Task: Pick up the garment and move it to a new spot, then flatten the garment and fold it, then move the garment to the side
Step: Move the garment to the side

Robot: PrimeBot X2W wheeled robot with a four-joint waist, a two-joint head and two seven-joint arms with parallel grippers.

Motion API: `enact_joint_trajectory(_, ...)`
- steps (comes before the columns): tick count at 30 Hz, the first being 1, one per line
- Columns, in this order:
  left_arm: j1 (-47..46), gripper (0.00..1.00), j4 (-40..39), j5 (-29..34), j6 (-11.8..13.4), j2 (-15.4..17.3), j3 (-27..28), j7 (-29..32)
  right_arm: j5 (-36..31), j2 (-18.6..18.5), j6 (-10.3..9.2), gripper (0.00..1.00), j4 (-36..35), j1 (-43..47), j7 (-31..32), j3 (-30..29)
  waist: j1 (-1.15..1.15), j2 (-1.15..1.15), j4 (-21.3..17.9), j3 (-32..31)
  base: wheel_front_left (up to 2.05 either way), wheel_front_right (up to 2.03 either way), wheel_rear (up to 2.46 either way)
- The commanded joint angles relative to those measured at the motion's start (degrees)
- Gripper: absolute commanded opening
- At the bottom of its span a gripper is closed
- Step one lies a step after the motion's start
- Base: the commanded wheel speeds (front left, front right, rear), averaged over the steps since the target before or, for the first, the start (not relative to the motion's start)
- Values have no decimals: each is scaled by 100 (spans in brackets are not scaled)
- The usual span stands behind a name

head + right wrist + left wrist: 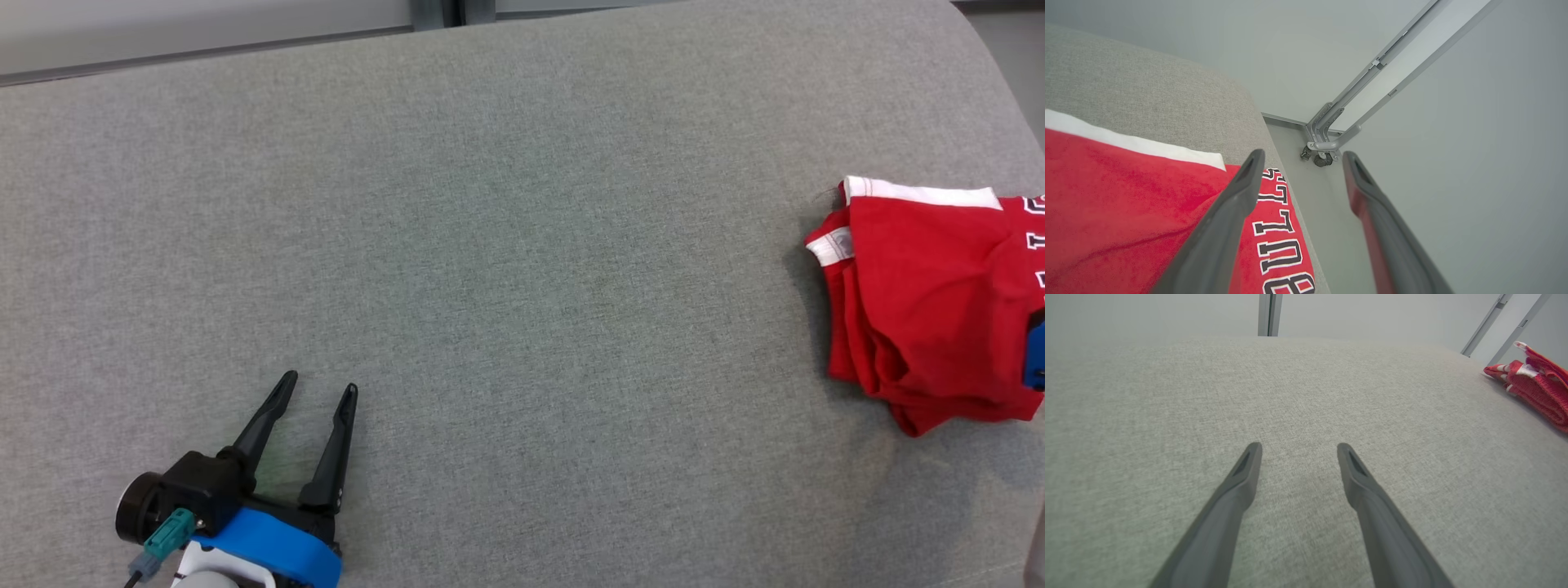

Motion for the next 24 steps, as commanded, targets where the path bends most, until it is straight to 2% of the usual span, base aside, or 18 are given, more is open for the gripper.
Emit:
enact_joint_trajectory(1, -31, 100, 1, -13, 9, 14, 6, -14, 2, 36, -5, 100, -75, -51, -88, -11, -1, -1, 2, -24, 0, 0, 0)
enact_joint_trajectory(4, -20, 100, 73, -4, 9, -47, 138, -14, 424, 65, -4, 100, -55, -133, -317, 267, -1, -1, 21, -113, 0, 0, 0)
enact_joint_trajectory(9, 4, 100, 230, 116, 9, -182, 397, -13, 1503, 52, -4, 100, 228, -23, -824, 1256, -1, -1, 77, -320, 0, 0, 0)
enact_joint_trajectory(16, -23, 100, 516, 407, 9, -529, 912, -13, 2916, 54, -4, 100, 1127, 278, -1651, 2505, -1, -1, 401, -704, 0, 0, 0)
enact_joint_trajectory(21, 50, 100, 717, 613, 9, -771, 1178, -13, 3614, 43, -4, 100, 1923, 600, -1844, 2895, -1, -1, 721, -1033, 0, 0, 0)
enact_joint_trajectory(24, 105, 100, 811, 739, 9, -925, 1301, -14, 3883, 46, -4, 100, 2082, 747, -1848, 3001, -1, -1, 871, -1228, 0, 0, 0)
